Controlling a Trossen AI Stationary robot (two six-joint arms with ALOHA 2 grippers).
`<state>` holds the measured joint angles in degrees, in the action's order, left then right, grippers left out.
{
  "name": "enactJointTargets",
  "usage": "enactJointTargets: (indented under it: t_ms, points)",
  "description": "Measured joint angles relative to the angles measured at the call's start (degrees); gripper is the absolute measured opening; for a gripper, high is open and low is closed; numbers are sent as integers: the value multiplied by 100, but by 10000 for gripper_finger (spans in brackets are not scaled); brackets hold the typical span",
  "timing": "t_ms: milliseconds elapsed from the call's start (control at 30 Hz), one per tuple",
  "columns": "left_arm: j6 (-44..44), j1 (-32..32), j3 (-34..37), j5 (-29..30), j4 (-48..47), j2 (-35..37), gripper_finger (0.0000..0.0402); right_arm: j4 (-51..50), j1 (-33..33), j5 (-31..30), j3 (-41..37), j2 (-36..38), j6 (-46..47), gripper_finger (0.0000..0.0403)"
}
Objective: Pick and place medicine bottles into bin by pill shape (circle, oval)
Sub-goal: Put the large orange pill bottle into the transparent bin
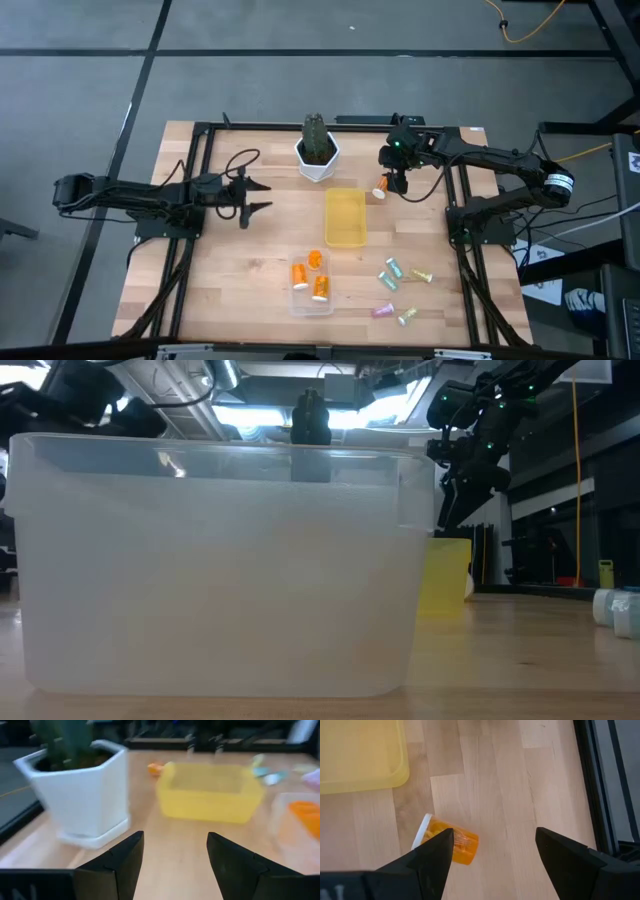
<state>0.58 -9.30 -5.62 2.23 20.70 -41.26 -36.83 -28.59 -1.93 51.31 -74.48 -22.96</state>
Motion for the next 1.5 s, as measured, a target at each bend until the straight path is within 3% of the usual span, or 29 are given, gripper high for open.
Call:
enactJointTargets:
  t_ms: [133, 300, 500, 767, 1500]
  points:
    - [-27, -5, 520, -178, 1046, 0, 212, -3, 1, 0, 0, -2, -11, 284]
    - [26, 4, 506, -134, 999, 3, 212, 6, 76, -14, 0, -184, -102, 284]
    - [107, 7, 504, -19, 1025, -30, 212, -24, 407, -18, 2, -700, -1034, 284]
    - [118, 5, 504, 11, 840, -30, 212, -451, 754, -1282, 2, -1036, -1058, 284]
    - [118, 5, 504, 25, 837, -30, 212, -129, 1048, -1124, 5, -2186, -1229, 284]
